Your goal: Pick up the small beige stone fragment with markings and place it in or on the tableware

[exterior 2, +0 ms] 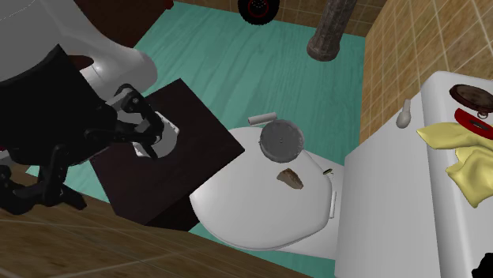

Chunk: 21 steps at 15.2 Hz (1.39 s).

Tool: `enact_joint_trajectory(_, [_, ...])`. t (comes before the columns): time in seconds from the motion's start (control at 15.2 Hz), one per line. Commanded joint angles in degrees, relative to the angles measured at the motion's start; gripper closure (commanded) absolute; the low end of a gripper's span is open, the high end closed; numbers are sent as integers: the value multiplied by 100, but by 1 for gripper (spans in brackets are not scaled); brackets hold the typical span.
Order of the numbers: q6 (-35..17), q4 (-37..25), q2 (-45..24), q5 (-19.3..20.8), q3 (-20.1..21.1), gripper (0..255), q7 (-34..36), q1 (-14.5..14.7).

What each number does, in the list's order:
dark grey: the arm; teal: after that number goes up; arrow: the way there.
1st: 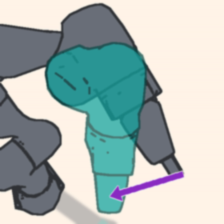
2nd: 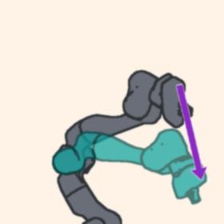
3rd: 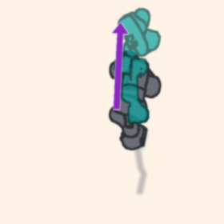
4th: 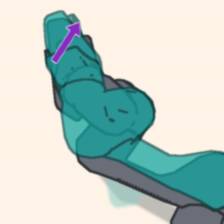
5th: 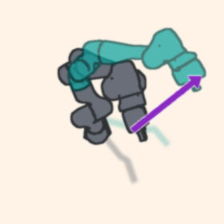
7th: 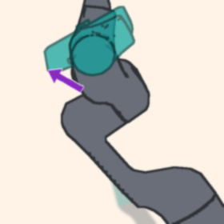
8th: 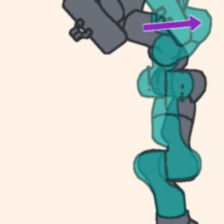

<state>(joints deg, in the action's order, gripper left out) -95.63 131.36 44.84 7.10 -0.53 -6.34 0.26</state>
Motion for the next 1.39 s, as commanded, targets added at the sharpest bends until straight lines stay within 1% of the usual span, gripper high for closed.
enact_joint_trajectory(0.0, [0, 0, 0, 0, 0, 0, 0, 0])
enact_joint_trajectory(0.33, [-704, 646, -149, -203, 331, 0, 429, 147])
enact_joint_trajectory(0.66, [-1459, 1139, -490, -398, 685, 0, 859, 304])
enact_joint_trajectory(0.99, [-2260, 1465, -1038, -556, 1064, 0, 1302, 449])
enact_joint_trajectory(1.32, [-3083, 1607, -1788, -624, 1467, 0, 1779, 552])
